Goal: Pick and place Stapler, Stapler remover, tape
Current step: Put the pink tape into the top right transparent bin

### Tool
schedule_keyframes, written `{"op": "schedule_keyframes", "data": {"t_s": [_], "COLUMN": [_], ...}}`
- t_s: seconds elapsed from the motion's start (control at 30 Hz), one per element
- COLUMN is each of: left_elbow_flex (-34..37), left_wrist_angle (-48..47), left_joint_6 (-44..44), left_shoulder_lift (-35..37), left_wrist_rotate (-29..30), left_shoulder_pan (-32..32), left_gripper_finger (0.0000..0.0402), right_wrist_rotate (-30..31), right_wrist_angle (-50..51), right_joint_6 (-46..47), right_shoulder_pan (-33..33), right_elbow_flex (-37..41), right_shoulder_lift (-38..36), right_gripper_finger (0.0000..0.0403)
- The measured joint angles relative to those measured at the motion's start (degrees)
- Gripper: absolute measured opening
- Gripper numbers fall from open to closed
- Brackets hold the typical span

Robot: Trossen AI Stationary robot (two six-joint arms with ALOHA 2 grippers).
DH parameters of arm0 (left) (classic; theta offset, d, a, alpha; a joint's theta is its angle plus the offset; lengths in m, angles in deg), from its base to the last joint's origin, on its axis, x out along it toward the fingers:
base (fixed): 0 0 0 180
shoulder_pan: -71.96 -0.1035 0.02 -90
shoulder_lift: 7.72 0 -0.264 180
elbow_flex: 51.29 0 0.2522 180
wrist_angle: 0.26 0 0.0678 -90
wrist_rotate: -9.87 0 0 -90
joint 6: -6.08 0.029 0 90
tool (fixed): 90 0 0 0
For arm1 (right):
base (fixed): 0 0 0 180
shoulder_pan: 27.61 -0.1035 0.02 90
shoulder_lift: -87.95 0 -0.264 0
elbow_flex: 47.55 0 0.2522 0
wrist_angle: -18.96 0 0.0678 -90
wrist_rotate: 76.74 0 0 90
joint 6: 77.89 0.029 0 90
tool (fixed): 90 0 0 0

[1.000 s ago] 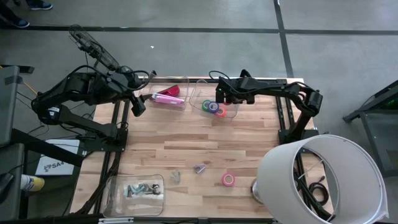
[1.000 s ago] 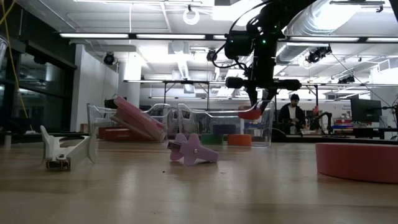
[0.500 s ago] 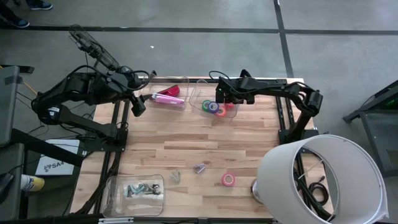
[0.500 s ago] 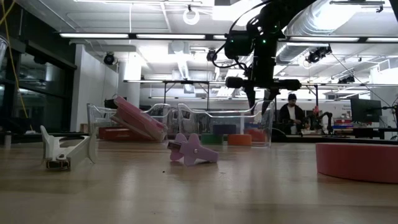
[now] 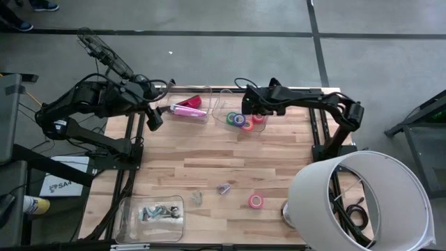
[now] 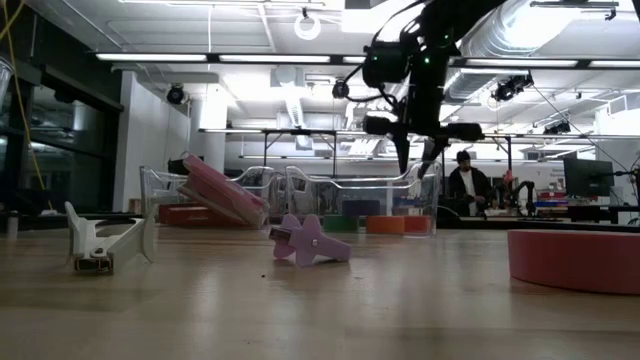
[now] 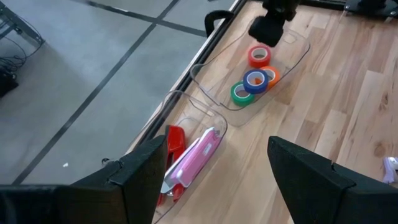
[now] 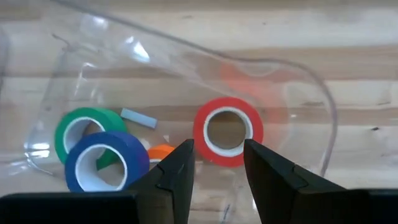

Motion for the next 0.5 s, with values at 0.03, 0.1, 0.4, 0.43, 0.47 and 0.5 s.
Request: {"op": "schedule_keyframes", "data": {"t_s": [0.03,0.1,0.4,0.43,0.47,0.5], "left_elbow_flex": [0.0,0.0,0.0,0.0,0.0,0.0], "left_wrist_angle": [-0.2,-0.52,-0.52,-0.51,-0.54,-0.51], "left_joint_6": [0.0,0.0,0.01,0.01,0.02,0.02], "left_shoulder_lift": [0.0,0.0,0.0,0.0,0.01,0.01], "left_wrist_rotate": [0.0,0.0,-0.08,-0.25,-0.31,-0.31], "left_shoulder_pan": [0.0,0.0,-0.02,-0.02,-0.01,-0.01], "left_gripper_finger": [0.0273,0.0273,0.0273,0.0273,0.0273,0.0273], "right_wrist_rotate": [0.51,1.58,3.0,3.21,3.34,3.34], "right_wrist_angle": [-0.13,-0.2,-3.98,-4.06,-4.03,-4.04], "right_joint_6": [0.0,-0.03,-1.74,-1.73,-1.69,-1.67], "right_shoulder_pan": [-0.17,-0.48,-4.34,-4.97,-5.72,-6.4], "right_elbow_flex": [0.0,0.0,-0.02,-0.02,-0.02,-0.02], "right_shoulder_lift": [-0.33,-1.17,-4.57,-4.78,-5.0,-5.18], "right_gripper_finger": [0.0129,0.0129,0.0129,0.0129,0.0129,0.0129]}}
